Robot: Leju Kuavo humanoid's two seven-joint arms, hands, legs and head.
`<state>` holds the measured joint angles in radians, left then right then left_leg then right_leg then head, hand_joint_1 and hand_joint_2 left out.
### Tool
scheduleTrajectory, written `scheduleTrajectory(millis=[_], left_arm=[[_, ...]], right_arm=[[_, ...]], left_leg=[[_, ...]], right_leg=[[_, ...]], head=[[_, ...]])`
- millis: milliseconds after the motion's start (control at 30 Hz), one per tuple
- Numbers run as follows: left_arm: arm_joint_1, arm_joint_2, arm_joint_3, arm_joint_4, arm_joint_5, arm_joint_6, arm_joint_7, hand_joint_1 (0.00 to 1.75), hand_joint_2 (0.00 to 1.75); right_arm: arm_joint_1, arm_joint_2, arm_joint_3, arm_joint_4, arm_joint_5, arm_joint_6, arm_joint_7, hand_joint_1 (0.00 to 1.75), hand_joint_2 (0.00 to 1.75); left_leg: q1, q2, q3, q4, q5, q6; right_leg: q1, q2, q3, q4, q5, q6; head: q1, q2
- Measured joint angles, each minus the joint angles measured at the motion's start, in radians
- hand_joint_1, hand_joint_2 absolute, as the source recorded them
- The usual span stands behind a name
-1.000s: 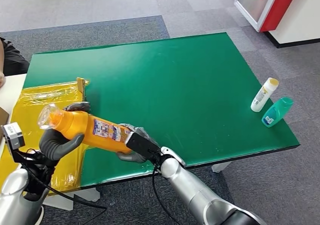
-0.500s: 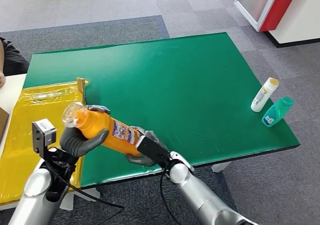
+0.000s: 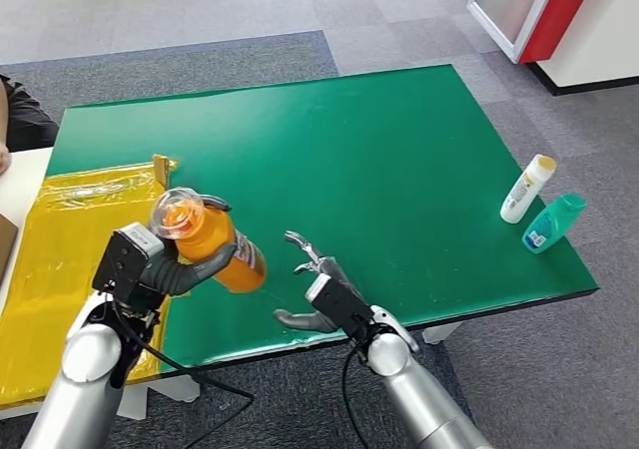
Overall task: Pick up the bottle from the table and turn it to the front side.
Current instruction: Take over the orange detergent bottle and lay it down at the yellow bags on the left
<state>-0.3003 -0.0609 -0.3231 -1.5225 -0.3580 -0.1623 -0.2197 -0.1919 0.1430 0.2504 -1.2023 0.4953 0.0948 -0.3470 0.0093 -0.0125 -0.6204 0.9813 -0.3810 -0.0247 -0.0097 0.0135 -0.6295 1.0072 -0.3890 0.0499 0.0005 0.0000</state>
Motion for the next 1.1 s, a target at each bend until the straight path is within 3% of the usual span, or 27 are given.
scheduleTrajectory(millis=[433,633,767,900,1100], left_arm=[[-0.054,0.227,0.06,-0.073,-0.411,-0.006,0.157,1.75,1.75],[-0.134,0.36,-0.001,-0.065,-0.753,-0.073,0.232,1.75,1.75],[-0.161,0.388,-0.054,-0.044,-0.831,-0.08,0.244,1.75,1.75],[-0.187,0.396,-0.138,0.014,-1.022,-0.07,0.279,1.75,1.75],[-0.169,0.365,-0.216,0.155,-1.141,0.023,0.282,1.75,1.75]], right_arm=[[0.102,-0.001,-0.049,-0.134,-0.019,-0.021,0.024,0.0,1.75],[0.181,0.003,-0.106,-0.172,-0.051,-0.02,0.038,0.0,1.75],[0.206,0.005,-0.134,-0.178,-0.06,-0.007,0.034,0.0,1.75],[0.213,0.015,-0.147,-0.17,-0.07,0.014,0.029,0.0,1.75],[0.208,0.031,-0.148,-0.127,-0.069,0.017,0.013,0.0,1.75]], left_leg=[[0.0,0.0,0.0,0.0,0.0,0.0],[0.0,0.0,-0.001,0.0,0.0,0.0],[0.0,0.0,-0.001,0.0,0.0,0.0],[0.0,0.001,-0.001,0.0,0.0,0.0],[0.0,0.001,-0.001,0.0,0.0,0.0]], right_leg=[[0.0,0.0,-0.001,0.0,0.0,-0.001],[0.0,0.0,-0.002,0.0,0.0,-0.001],[0.0,0.0,-0.002,0.0,0.0,-0.001],[0.0,0.001,-0.002,0.0,0.0,-0.001],[0.0,0.0,-0.002,0.0,0.0,-0.001]], head=[[0.0,0.0],[-0.001,0.0],[0.0,0.0],[0.0,0.0],[0.0,0.0]])
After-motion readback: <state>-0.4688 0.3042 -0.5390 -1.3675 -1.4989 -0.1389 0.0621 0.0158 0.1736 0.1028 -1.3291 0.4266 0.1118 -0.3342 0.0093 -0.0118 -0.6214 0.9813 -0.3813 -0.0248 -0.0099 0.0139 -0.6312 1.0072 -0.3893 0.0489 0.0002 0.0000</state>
